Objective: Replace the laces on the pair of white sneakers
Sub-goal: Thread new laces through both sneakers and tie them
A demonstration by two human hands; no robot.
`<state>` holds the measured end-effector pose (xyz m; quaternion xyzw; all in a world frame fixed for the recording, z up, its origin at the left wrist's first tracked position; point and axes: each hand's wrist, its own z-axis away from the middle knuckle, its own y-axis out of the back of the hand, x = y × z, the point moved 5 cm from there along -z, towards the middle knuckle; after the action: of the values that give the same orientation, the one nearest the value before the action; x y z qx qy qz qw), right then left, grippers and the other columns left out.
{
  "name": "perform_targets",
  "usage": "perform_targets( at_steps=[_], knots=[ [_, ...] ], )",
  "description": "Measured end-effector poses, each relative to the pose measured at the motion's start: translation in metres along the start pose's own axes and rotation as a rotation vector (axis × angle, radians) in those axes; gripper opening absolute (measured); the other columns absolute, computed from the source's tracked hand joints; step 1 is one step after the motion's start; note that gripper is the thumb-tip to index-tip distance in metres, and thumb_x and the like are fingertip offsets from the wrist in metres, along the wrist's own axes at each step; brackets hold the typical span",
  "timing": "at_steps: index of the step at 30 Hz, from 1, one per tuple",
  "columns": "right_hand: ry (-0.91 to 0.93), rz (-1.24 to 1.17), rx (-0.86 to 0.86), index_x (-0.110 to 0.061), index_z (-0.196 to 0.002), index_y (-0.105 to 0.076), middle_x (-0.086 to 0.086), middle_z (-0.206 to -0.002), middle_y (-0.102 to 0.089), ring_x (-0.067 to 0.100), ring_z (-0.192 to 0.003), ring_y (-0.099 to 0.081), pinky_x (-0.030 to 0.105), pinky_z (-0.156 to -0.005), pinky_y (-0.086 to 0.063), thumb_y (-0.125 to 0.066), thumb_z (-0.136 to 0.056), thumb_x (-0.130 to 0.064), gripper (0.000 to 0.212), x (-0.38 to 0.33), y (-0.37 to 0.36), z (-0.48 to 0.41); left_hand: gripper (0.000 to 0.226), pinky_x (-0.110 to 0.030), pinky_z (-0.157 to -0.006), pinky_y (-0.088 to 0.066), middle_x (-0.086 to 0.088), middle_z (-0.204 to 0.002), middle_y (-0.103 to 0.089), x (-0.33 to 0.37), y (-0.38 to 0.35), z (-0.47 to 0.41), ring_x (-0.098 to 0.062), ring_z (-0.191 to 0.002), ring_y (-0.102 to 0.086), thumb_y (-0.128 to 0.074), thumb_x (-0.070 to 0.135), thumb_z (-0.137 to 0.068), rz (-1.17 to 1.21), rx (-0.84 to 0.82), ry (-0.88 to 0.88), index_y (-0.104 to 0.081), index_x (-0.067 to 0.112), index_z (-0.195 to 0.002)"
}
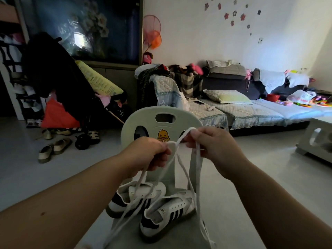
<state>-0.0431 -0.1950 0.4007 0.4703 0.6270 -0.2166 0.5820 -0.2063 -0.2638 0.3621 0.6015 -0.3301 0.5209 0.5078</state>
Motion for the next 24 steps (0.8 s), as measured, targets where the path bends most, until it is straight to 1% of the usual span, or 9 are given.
perform_targets(
  at_steps=[2, 4, 7, 11, 14, 17, 20, 22, 24],
  knots=[
    [-0.071, -0.222, 0.047, -0.008, -0.092, -0.066, 0.010, -0.093, -0.072, 0.025, -0.092, -0.068, 0.039, -0.083, -0.053, -0.052, -0.095, -0.021, 0.020, 0.004, 0.008, -0.003, 0.028, -0.028, -0.063, -0.045, -0.001, -0.066, -0.066, -0.009, 0.009, -0.003, -0.015, -0.063, -0.062, -0.046, 0.025, -0.098, 0.020, 0.061, 0.068, -0.066, 0.008, -0.088],
    [-0.126, -0.371, 0.113, -0.006, -0.097, -0.063, 0.015, -0.099, -0.068, 0.027, -0.094, -0.065, 0.040, -0.081, -0.051, -0.049, -0.097, -0.021, 0.021, 0.006, 0.016, -0.006, 0.028, -0.029, -0.063, -0.043, -0.003, -0.068, -0.064, -0.017, 0.019, -0.004, -0.017, -0.065, -0.060, -0.045, 0.025, -0.098, 0.012, 0.123, 0.123, -0.065, 0.007, -0.088],
    [-0.186, -0.577, 0.181, -0.011, -0.098, -0.059, 0.014, -0.106, -0.070, 0.028, -0.102, -0.066, 0.040, -0.079, -0.047, -0.041, -0.100, -0.026, 0.024, 0.009, 0.027, -0.012, 0.031, -0.029, -0.061, -0.041, -0.006, -0.069, -0.061, -0.028, 0.034, -0.007, -0.019, -0.066, -0.058, -0.044, 0.027, -0.098, 0.094, 0.206, 0.185, -0.060, 0.009, -0.079],
    [-0.259, -0.747, 0.261, -0.011, -0.102, -0.058, 0.011, -0.092, -0.072, 0.025, -0.089, -0.070, 0.042, -0.078, -0.046, -0.036, -0.101, -0.032, 0.030, 0.009, 0.042, -0.014, 0.031, -0.033, -0.066, -0.041, -0.008, -0.084, -0.060, -0.040, 0.050, -0.015, -0.022, -0.081, -0.058, -0.045, 0.031, -0.099, 0.232, 0.354, 0.206, -0.057, 0.012, -0.077],
    [-0.273, -0.833, 0.400, -0.012, -0.095, -0.056, 0.005, -0.073, -0.057, 0.018, -0.066, -0.061, 0.037, -0.069, -0.050, -0.040, -0.101, -0.032, 0.026, 0.011, 0.055, -0.017, 0.029, -0.031, -0.065, -0.042, -0.008, -0.098, -0.060, -0.034, 0.059, -0.017, -0.022, -0.088, -0.058, -0.042, 0.029, -0.100, 0.461, 0.418, 0.149, -0.055, 0.014, -0.079],
    [-0.242, -0.681, 0.537, -0.017, -0.082, -0.051, -0.002, -0.060, -0.040, 0.008, -0.041, -0.037, 0.025, -0.048, -0.038, -0.043, -0.100, -0.027, 0.022, 0.014, 0.075, -0.019, 0.037, -0.034, -0.071, -0.043, -0.006, -0.094, -0.067, -0.021, 0.063, -0.009, -0.022, -0.084, -0.062, -0.033, 0.033, -0.103, 0.749, 0.378, 0.118, -0.047, 0.019, -0.072],
    [-0.187, -0.361, 0.476, -0.017, -0.076, -0.050, -0.001, -0.061, -0.038, 0.008, -0.042, -0.032, 0.020, -0.040, -0.031, -0.046, -0.099, -0.025, 0.025, 0.016, 0.080, -0.022, 0.038, -0.039, -0.083, -0.042, -0.005, -0.085, -0.072, -0.011, 0.058, -0.007, -0.023, -0.087, -0.066, -0.031, 0.036, -0.103, 0.789, 0.296, 0.092, -0.051, 0.020, -0.075],
    [-0.165, -0.265, 0.374, -0.014, -0.078, -0.058, 0.000, -0.061, -0.041, 0.009, -0.047, -0.035, 0.023, -0.040, -0.033, -0.049, -0.098, -0.024, 0.024, 0.018, 0.069, -0.023, 0.035, -0.038, -0.077, -0.045, -0.003, -0.076, -0.071, -0.004, 0.049, -0.006, -0.018, -0.075, -0.065, -0.035, 0.036, -0.102, 0.688, 0.259, 0.065, -0.058, 0.018, -0.082],
    [-0.138, -0.178, 0.278, -0.010, -0.080, -0.064, 0.001, -0.061, -0.045, 0.010, -0.049, -0.039, 0.024, -0.044, -0.037, -0.056, -0.095, -0.020, 0.020, 0.016, 0.053, -0.024, 0.030, -0.029, -0.060, -0.042, -0.002, -0.074, -0.064, 0.004, 0.034, -0.003, -0.011, -0.057, -0.051, -0.039, 0.034, -0.101, 0.530, 0.223, 0.018, -0.061, 0.018, -0.090]
  ],
)
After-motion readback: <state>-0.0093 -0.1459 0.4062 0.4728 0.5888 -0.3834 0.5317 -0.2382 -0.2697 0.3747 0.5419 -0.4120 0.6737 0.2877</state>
